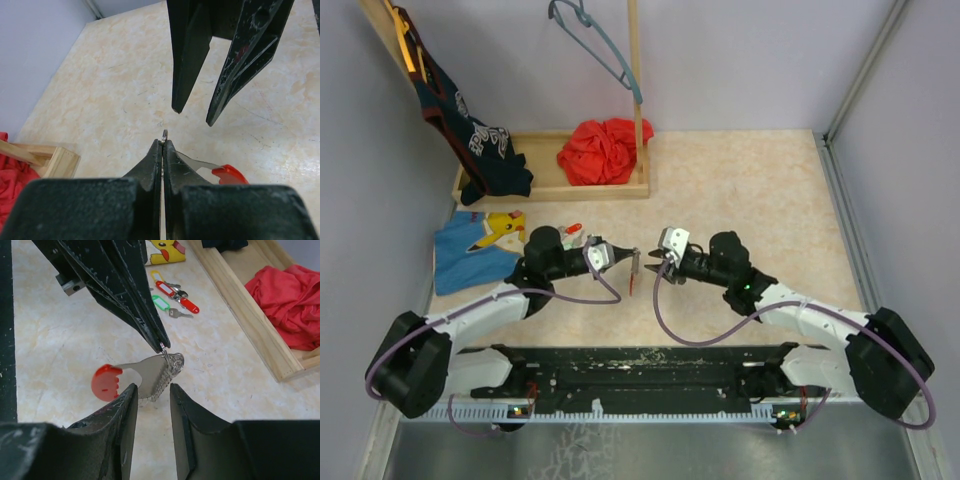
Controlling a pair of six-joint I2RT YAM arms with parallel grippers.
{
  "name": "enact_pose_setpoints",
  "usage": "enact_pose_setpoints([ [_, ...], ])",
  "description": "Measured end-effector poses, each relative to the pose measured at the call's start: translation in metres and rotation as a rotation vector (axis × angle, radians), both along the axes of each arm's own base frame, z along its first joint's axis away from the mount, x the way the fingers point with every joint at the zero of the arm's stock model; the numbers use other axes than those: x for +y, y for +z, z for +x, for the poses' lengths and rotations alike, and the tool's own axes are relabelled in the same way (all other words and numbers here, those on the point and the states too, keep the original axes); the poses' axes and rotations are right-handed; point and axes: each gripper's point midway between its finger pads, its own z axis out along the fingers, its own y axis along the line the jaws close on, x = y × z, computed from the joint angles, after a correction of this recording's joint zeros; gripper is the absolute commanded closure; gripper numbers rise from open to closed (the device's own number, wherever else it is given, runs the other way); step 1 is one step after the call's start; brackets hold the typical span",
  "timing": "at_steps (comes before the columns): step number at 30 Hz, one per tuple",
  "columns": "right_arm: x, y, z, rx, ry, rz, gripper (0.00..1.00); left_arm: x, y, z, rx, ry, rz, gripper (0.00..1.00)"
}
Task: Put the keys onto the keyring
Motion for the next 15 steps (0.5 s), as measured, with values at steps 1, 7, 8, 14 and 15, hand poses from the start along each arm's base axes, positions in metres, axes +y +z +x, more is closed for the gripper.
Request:
enact_pose_setpoints([
  [1, 0.0, -0.003, 0.0, 0.005, 0.0, 0.006, 0.68, -0.001, 0.001, -0.002, -0.001, -0.007, -0.007, 1.0],
  [7, -0.002, -0.014, -0.004, -0.004, -0.002, 0.043, 0.71, -0.004, -0.003, -0.014, 0.016, -0.048, -0.054, 1.0],
  [8, -0.003, -0.015, -0.005, -0.007, -0.005, 0.047, 0.71, -0.005, -0.004, -0.015, 0.023, -0.053, -0.059, 1.0],
  [14, -0.003, -0.009, -0.004, -0.048, -0.006, 0.083, 0.75, -0.009, -0.001, -0.019, 0.038, -0.082, -0.104, 1.0],
  [15, -0.003, -0.008, -0.004, -0.054, -0.003, 0.089, 0.75, -0.01, -0.001, -0.02, 0.04, -0.085, -0.109, 1.0],
])
